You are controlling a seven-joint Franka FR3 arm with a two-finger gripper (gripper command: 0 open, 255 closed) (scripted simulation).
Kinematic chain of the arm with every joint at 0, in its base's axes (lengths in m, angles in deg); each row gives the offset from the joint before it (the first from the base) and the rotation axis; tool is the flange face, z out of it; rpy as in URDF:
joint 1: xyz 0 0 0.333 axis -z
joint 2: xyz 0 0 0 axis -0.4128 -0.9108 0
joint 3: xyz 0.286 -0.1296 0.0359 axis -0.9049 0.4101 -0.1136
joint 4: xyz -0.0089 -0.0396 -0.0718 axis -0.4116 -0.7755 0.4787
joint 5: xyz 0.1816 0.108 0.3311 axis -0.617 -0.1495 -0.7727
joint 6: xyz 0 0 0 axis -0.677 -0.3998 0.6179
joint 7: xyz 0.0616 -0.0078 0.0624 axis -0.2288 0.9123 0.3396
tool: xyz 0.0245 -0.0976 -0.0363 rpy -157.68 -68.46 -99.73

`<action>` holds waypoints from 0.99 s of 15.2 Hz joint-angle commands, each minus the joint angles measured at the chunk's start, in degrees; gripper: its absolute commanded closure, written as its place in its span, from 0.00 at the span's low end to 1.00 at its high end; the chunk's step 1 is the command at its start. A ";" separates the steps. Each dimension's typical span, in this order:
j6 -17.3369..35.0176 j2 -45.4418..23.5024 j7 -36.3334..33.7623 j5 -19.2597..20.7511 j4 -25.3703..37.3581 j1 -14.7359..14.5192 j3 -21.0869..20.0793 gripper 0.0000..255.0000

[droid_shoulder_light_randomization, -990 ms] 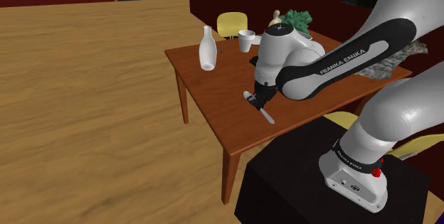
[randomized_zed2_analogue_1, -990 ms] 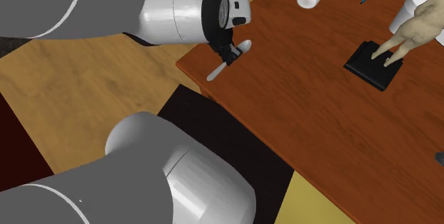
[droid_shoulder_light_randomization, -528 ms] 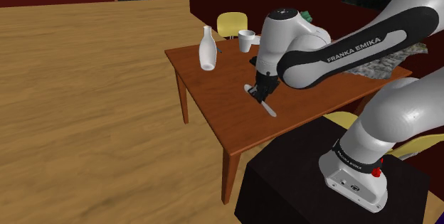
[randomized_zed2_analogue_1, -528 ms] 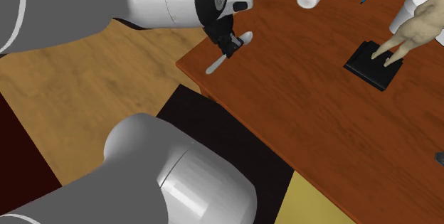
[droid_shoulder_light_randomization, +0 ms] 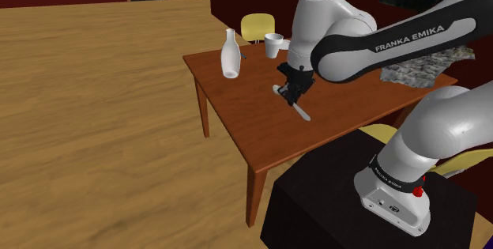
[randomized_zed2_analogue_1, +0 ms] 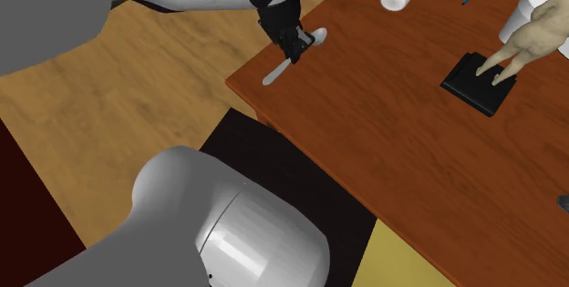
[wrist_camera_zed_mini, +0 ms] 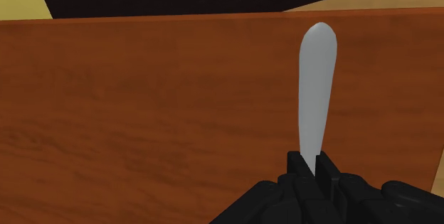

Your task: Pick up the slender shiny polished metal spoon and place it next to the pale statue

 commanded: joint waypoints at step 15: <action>-14.35 5.30 2.62 0.47 9.22 -0.34 3.23 1.00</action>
